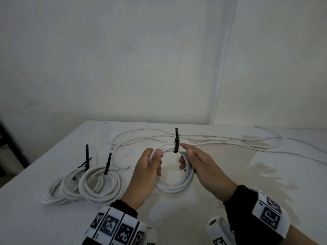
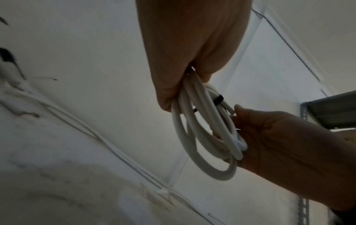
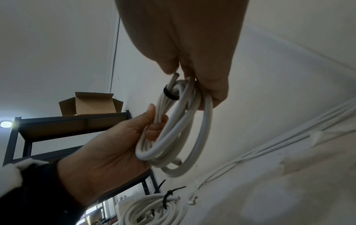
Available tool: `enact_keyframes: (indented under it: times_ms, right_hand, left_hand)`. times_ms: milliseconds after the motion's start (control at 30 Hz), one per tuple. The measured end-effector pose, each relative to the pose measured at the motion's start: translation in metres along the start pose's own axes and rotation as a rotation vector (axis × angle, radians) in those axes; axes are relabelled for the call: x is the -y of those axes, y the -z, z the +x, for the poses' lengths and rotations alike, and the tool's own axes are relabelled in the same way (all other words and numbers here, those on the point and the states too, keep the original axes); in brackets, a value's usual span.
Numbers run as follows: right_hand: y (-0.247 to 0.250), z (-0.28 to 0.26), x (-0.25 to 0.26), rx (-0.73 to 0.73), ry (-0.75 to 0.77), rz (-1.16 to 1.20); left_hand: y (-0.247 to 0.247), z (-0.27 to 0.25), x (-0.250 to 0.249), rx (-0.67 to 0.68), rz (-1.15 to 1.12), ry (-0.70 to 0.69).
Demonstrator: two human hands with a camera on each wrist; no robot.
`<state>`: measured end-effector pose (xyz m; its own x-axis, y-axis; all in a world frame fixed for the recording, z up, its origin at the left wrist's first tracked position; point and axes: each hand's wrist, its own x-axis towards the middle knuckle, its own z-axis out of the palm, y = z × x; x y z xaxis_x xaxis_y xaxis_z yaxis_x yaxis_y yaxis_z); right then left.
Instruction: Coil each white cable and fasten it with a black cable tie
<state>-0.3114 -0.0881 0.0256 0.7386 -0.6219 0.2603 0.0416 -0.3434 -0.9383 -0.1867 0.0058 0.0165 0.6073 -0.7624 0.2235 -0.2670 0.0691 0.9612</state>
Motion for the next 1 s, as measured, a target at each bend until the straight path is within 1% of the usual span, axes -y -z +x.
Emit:
enact_keyframes:
  times_ms: [100,200,367,500,567,667,767,900,1000]
  right_hand:
    - [-0.014,0.007,-0.005,-0.046,-0.040,-0.037]
    - [-0.025,0.012,-0.011,-0.047,-0.102,-0.048]
    - [-0.046,0.022,-0.013,0.109,-0.218,-0.025]
    - [-0.057,0.029,-0.019,0.270,-0.279,-0.126]
    - [-0.060,0.033,-0.020,0.302,-0.304,-0.183]
    - [-0.057,0.039,-0.021,0.275,-0.342,-0.224]
    - [-0.047,0.046,-0.020,0.245,-0.360,-0.255]
    - [-0.033,0.051,-0.019,0.215,-0.398,-0.272]
    - [-0.022,0.050,-0.022,0.194,-0.420,-0.294]
  left_hand:
    - [0.017,0.000,0.003,0.073,0.056,0.089]
    - [0.036,0.000,0.004,0.135,0.220,0.099]
    - [0.068,0.002,0.012,0.106,0.373,0.098]
    - [0.095,0.007,0.018,0.093,0.502,0.122]
    - [0.110,0.009,0.021,0.095,0.569,0.156]
    - [0.127,0.010,0.029,0.110,0.620,0.253]
    - [0.134,0.012,0.036,0.137,0.683,0.324]
    - [0.134,0.017,0.039,0.213,0.824,0.332]
    - [0.135,0.017,0.037,0.279,0.869,0.369]
